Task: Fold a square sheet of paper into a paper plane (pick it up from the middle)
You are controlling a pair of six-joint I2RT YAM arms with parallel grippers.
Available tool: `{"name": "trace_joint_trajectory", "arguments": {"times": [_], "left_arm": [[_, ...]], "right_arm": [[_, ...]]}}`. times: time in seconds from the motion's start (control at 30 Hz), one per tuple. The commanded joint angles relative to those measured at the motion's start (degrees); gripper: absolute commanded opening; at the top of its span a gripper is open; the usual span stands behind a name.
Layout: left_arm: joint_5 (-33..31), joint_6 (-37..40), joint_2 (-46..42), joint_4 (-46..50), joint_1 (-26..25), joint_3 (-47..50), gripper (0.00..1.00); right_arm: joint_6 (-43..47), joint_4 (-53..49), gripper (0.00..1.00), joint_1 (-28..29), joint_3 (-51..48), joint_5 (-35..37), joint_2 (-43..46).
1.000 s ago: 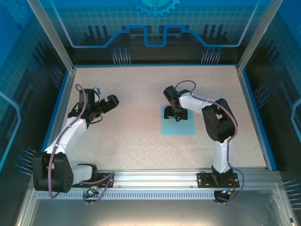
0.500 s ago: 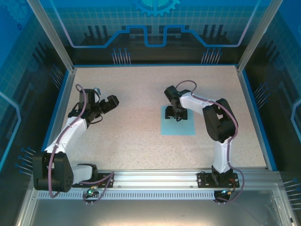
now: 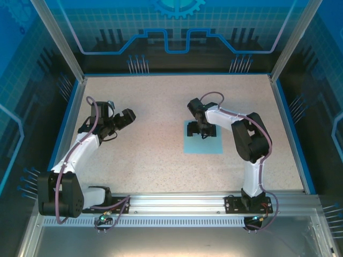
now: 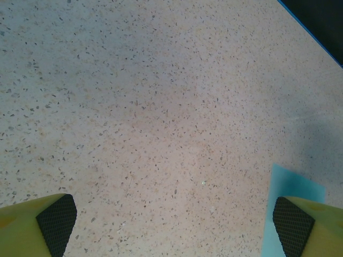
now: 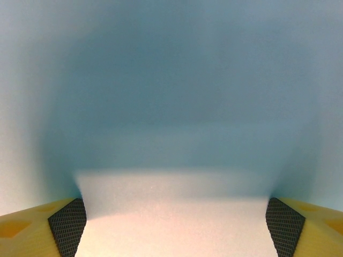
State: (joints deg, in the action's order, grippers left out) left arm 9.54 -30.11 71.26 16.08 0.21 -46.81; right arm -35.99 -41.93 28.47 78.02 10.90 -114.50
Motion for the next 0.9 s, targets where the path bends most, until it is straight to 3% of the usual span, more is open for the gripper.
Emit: {"name": "trace_joint_trajectory", "arguments": {"times": [0.0, 0.4, 0.6, 0.7, 0.87], "left_arm": [[1.5, -0.4, 0.6, 1.1, -0.1, -1.4, 0.99], [1.5, -0.1, 0.6, 1.8, -0.1, -1.6, 0.98], [1.8, -0.6, 0.6, 1.7, 0.0, -1.4, 0.98], [2.8, -1.4, 0.6, 1.2, -0.1, -0.9, 0.98], [5.6, -4.3, 0.7, -0.5, -0.6, 0.7, 0.96]], "right_arm": [[-0.8, -1.2, 0.92, -0.1, -2.1, -2.6, -1.9], [-2.0, -0.4, 0.78, -0.4, -4.5, -3.2, -4.7], [-1.0, 2.8, 0.66, 0.2, -4.0, -6.1, 0.6], [-0.1, 7.6, 0.53, 0.8, -4.5, -12.4, 5.2], [-2.7, 18.9, 0.33, 1.1, -7.0, -30.3, 10.0]]}}
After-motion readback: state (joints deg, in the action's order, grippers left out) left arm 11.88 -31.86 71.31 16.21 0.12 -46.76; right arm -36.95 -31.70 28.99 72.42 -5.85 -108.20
